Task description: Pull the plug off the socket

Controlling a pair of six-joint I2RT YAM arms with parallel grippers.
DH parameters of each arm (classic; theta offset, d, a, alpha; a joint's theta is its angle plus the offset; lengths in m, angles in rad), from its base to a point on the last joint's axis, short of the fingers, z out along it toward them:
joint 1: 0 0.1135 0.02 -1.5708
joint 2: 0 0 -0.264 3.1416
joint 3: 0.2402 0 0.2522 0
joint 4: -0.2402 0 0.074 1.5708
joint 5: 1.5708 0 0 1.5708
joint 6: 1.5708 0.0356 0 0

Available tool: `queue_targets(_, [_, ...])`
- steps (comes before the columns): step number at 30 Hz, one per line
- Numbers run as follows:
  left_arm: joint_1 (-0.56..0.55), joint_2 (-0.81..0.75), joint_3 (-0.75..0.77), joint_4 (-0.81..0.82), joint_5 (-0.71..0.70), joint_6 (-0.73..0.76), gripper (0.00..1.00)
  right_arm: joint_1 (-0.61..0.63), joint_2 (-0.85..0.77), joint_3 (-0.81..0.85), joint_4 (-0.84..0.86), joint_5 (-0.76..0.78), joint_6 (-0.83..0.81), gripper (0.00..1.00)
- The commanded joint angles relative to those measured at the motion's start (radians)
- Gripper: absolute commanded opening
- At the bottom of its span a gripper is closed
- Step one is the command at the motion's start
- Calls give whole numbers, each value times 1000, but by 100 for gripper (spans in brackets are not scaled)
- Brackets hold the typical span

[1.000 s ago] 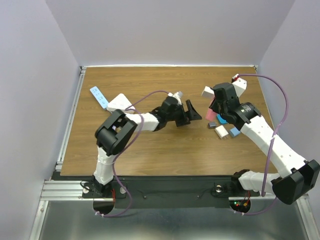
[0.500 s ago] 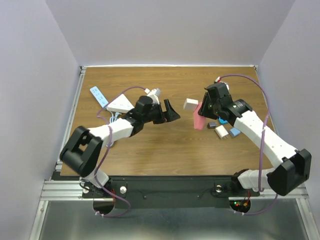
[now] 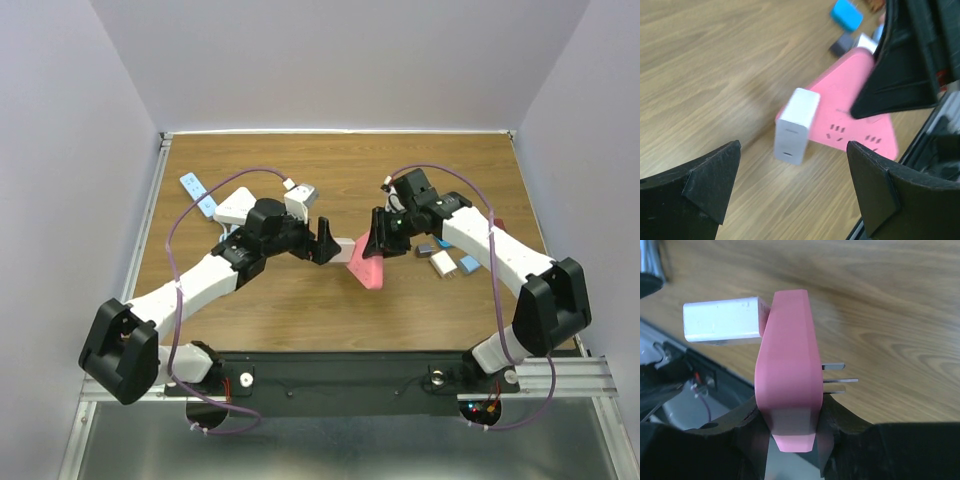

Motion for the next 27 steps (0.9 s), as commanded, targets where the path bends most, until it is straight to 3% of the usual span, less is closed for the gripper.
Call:
queue_targets(1, [-5,-61,-11,-121,-8,177,98,-6,-4,76,31,-209,-35,1])
queue_targets(6, [-8,-106,-35,-164,-44,242,98,-6,18,100,26,-299,-36,0])
queue_targets(13, [-25,-132,-66,-83,-7,168,96,-5,42,106,25,-396,-47,0])
queue_targets(16, [-82,-98,-48,-43,-28,147,95,-5,54,103,23,-410,-53,0])
queue_targets(21, [-150,23,23,-44,-65,135,74,-6,51,114,25,-424,-61,0])
queue_targets(27, [-151,42,40,-64,-100,147,43,-5,47,102,25,-390,-61,0])
